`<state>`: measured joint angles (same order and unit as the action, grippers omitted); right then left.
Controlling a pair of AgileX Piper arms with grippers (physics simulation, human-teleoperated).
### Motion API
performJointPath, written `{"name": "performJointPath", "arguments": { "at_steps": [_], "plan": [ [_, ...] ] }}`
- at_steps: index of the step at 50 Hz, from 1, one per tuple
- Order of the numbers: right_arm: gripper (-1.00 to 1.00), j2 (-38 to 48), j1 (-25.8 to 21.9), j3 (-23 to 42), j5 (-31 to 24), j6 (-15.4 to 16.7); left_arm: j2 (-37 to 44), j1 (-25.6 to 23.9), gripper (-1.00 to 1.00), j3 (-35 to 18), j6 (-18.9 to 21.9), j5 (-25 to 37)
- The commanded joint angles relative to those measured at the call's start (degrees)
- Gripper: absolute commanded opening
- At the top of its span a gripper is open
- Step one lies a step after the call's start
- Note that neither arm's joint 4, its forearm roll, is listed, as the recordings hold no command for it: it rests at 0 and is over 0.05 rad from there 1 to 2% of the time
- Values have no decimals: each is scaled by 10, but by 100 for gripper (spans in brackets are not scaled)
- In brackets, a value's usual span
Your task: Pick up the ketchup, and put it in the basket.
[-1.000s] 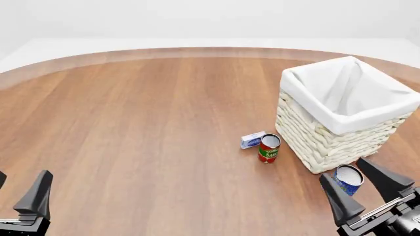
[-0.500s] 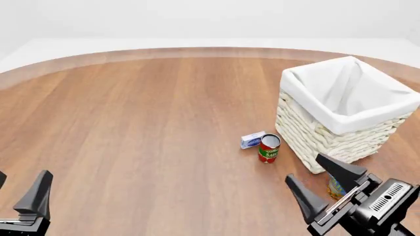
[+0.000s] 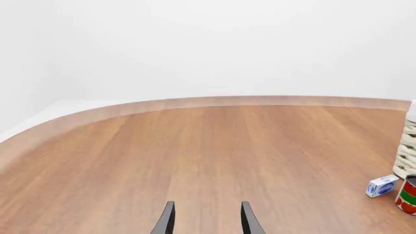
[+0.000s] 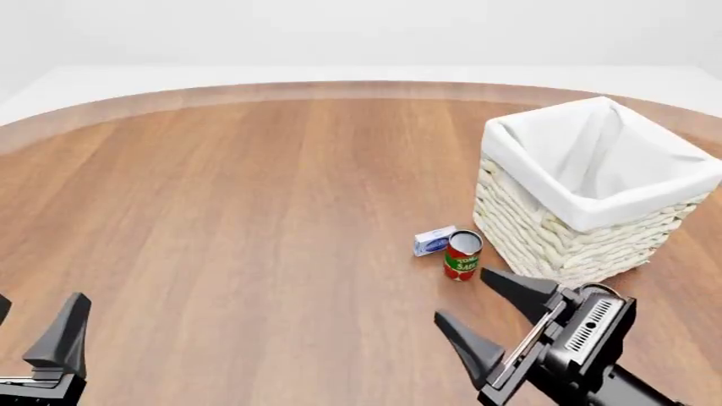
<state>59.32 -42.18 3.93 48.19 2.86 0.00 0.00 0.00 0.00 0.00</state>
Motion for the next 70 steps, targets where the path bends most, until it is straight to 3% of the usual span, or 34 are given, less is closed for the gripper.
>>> {"name": "performJointPath", "arguments": {
  "at_steps": [1,26,36,70],
  "plan": [
    [100,56,-42,35,10,2,0,0,100,0,0,0],
    [100,129,-122,129,-27,4,0,0,100,0,0,0],
    [100,157,-152,165,-51,-8,0,0,100,0,0,0],
    [100,274,-247,258,-49,-53,0,0,100,0,0,0]
  ]
}}
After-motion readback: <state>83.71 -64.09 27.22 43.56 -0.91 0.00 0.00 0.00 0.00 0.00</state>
